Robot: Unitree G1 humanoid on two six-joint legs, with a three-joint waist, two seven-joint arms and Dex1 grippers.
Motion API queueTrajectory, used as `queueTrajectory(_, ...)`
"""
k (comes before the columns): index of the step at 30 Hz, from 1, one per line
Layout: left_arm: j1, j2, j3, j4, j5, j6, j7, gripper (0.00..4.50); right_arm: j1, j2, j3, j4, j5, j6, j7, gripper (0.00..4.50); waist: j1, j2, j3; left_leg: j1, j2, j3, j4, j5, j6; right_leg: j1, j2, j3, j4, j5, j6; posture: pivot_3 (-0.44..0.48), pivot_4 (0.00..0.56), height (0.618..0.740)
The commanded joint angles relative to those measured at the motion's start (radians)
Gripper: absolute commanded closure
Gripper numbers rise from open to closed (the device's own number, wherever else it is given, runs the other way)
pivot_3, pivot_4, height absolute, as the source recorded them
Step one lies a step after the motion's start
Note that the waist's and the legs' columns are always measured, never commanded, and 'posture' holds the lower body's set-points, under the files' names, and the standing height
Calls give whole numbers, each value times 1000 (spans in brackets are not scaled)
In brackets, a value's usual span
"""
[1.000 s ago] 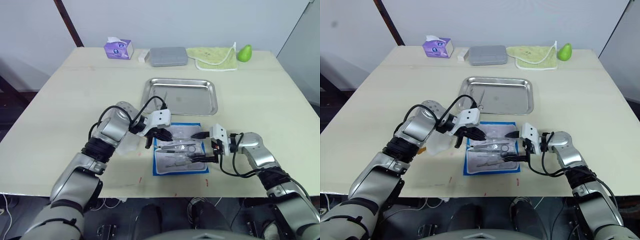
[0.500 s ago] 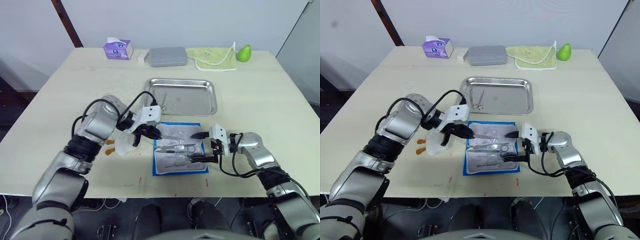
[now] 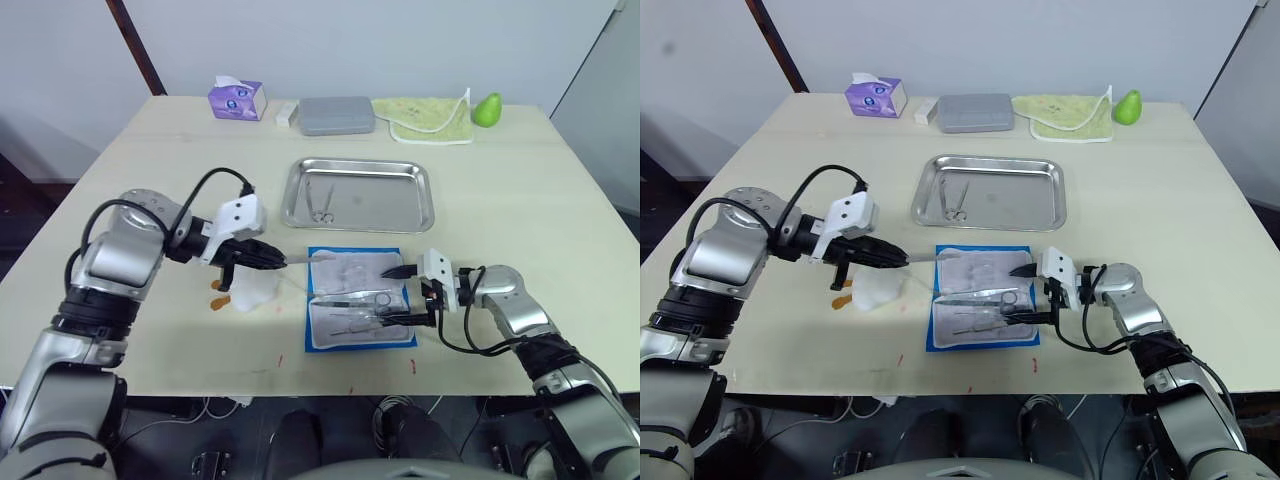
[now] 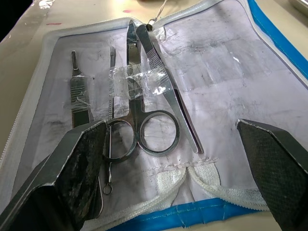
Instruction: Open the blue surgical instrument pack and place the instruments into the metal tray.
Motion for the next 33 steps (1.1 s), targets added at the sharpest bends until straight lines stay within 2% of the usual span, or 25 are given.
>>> queueTrajectory(1,13,-61,94,-90,-63,120,152,4447,55,-20,68,115,-117,59,-51,0,1,-1,0,2,0,0,-1,0,0,2,0,0,0,0,0,0,150,740)
queueTrajectory(2,15,-93,114,-114,-71,174,218,4447,55,-21,65,114,-114,60,-51,0,1,-1,0,3,0,0,-1,0,0,3,0,0,0,0,0,0,150,740)
queueTrajectory(5,-11,-269,164,-200,-49,361,512,4447,53,-27,58,103,-108,66,-49,0,5,-2,-1,4,0,1,-1,0,0,4,-1,0,-1,0,0,0,150,740)
queueTrajectory(8,-50,-407,190,-236,-30,492,710,4447,51,-34,52,93,-105,72,-47,0,6,-3,-1,4,0,0,-1,0,0,5,-1,0,-1,2,4,0,150,740)
queueTrajectory(13,-166,-598,200,-172,16,608,987,4447,50,-49,51,81,-105,81,-43,0,6,-3,-1,4,-1,-1,-2,0,0,5,0,0,-1,2,4,0,150,740)
queueTrajectory(15,-204,-629,171,-131,30,588,1021,4447,49,-54,54,76,-107,85,-39,0,7,-3,-1,4,-2,-1,-1,0,0,5,-1,0,-1,2,4,0,150,740)
queueTrajectory(18,-261,-716,192,-12,52,546,1143,4447,45,-60,53,75,-107,91,-36,0,7,-3,-1,4,-2,-1,-2,0,0,5,-1,0,-1,2,4,0,150,740)
queueTrajectory(21,-289,-752,192,63,59,508,1192,4447,44,-61,53,75,-106,93,-37,0,8,-3,-1,3,-3,-1,-2,0,0,5,-2,0,-2,2,4,0,150,740)
queueTrajectory(25,-356,-830,202,290,91,388,1325,4447,45,-64,51,71,-104,98,-38,0,10,-3,-1,3,-3,-2,-2,0,0,5,-2,-1,-2,2,4,0,150,740)
queueTrajectory(33,-455,-879,221,606,93,208,1406,4447,55,-67,53,49,-101,113,-40,0,9,-3,0,2,-4,-2,-2,0,0,4,-3,-1,-3,2,5,0,150,740)
